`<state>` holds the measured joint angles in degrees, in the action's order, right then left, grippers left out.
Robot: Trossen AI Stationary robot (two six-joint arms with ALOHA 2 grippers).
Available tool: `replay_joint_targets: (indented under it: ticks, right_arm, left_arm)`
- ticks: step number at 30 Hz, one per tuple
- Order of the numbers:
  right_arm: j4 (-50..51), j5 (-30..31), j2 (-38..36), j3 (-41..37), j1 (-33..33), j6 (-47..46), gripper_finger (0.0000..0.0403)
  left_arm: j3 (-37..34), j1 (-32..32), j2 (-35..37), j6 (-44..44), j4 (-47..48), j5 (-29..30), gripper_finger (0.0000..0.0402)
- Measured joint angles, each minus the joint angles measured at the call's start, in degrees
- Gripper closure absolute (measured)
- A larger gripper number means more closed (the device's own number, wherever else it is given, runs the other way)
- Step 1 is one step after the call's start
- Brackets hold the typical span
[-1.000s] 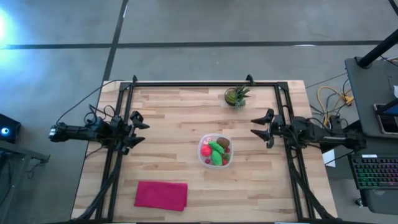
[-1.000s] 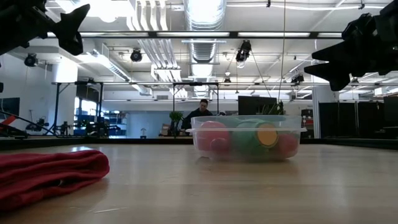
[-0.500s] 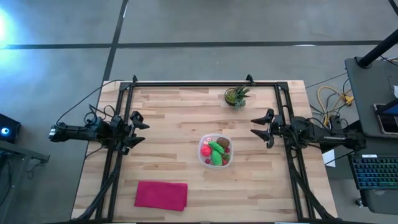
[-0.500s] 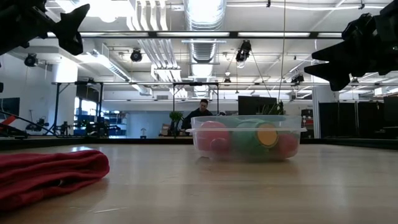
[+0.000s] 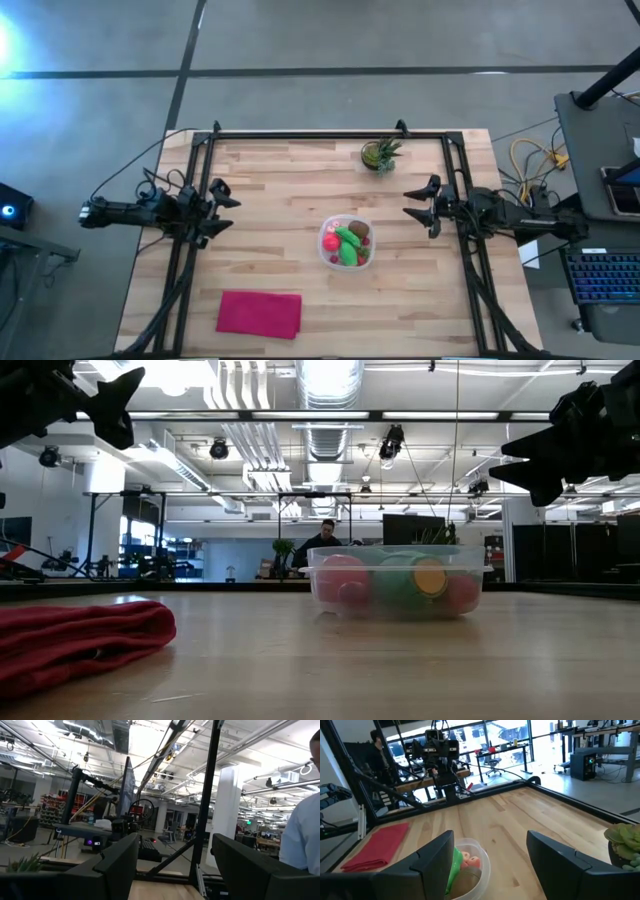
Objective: Pick and placing Produce into tupperware
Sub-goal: Return to Home Position
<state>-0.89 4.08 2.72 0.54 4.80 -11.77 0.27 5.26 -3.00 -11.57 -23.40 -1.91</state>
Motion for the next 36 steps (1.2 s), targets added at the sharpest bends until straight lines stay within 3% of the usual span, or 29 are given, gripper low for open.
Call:
replay_joint_targets:
  ticks: [20,28,33,36]
  right_arm:
    - [0.0,0.0,0.0,0.0,0.0,-0.2,0.0161]
    - [0.0,0.0,0.0,0.0,0.0,-0.2,0.0161]
    - [0.0,0.0,0.0,0.0,0.0,-0.2,0.0161]
    - [0.0,0.0,0.0,0.0,0.0,-0.2,0.0161]
  left_arm:
    - [0.0,0.0,0.1,0.0,-0.2,0.1,0.0162]
    - [0.0,0.0,-0.2,14.5,-2.5,10.8,0.0162]
    - [0.0,0.0,-1.7,8.9,3.2,25.0,0.0162]
    - [0.0,0.0,-1.8,8.2,7.5,24.0,0.0162]
